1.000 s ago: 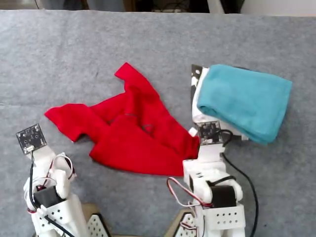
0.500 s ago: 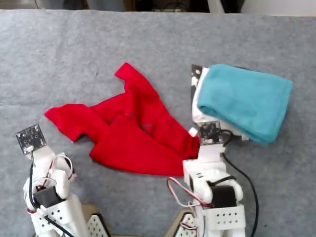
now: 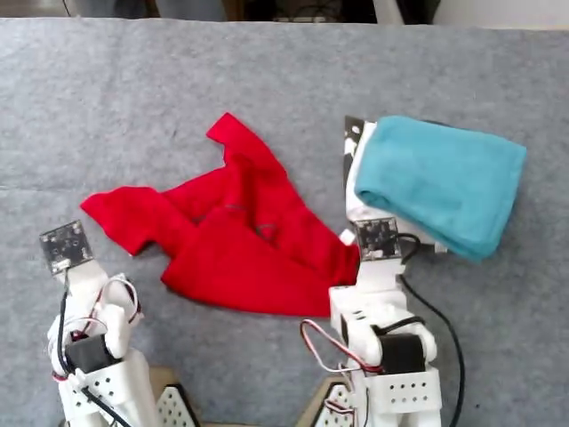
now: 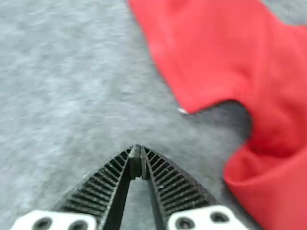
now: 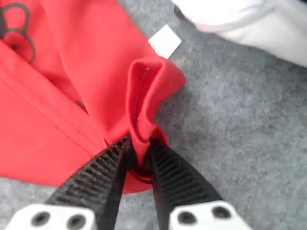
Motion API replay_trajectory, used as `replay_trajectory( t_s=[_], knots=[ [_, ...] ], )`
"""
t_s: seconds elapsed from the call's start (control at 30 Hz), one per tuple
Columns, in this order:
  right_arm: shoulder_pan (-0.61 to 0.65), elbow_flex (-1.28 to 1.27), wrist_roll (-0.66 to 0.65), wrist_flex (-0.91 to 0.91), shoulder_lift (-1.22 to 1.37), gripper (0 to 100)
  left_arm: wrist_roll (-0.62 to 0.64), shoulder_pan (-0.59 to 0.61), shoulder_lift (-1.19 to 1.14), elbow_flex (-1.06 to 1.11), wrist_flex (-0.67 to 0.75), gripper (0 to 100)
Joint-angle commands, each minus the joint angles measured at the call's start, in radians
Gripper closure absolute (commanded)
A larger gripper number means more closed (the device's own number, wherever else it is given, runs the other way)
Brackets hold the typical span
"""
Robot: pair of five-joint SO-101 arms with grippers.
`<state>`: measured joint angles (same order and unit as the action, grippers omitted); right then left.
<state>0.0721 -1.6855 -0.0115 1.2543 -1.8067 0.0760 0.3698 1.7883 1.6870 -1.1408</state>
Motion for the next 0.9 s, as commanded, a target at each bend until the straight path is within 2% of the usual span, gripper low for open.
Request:
replay_trajectory(
  t_s=[0.0, 0.07, 0.13, 0.23, 0.33, 0.4, 0.5, 0.57, 0.7, 0.87],
  knots=[
    [-0.041, 0.010, 0.002, -0.118, -0.073, 95.9, 0.008, -0.120, 0.017, 0.012, -0.021, 97],
    [-0.041, 0.038, 0.000, -0.160, -0.071, 96.0, 0.002, -0.197, 0.017, 0.012, -0.029, 97],
    [-0.038, 0.088, -0.017, -0.160, -0.062, 96.0, 0.006, -0.220, 0.018, 0.004, -0.057, 97],
    [-0.038, 0.185, -0.028, -0.104, -0.062, 98.5, 0.000, -0.211, 0.018, -0.082, -0.068, 97],
    [-0.037, 0.278, -0.026, -0.021, -0.061, 98.3, -0.008, -0.147, 0.017, -0.199, -0.089, 97],
    [-0.040, 0.323, -0.037, 0.018, -0.058, 98.3, -0.089, -0.113, 0.009, -0.269, -0.069, 97],
    [-0.041, 0.407, -0.080, 0.044, -0.002, 98.4, -0.311, -0.056, 0.008, -0.375, -0.032, 97],
    [-0.038, 0.495, -0.081, 0.052, 0.088, 98.4, -0.410, -0.030, 0.005, -0.440, -0.011, 97],
    [-0.037, 0.750, -0.038, 0.141, 0.401, 98.4, -0.420, -0.018, -0.112, -0.573, -0.023, 97],
    [0.021, 1.063, 0.000, 0.376, 0.843, 98.4, -0.296, -0.025, -0.477, -0.834, -0.120, 97]
  ],
)
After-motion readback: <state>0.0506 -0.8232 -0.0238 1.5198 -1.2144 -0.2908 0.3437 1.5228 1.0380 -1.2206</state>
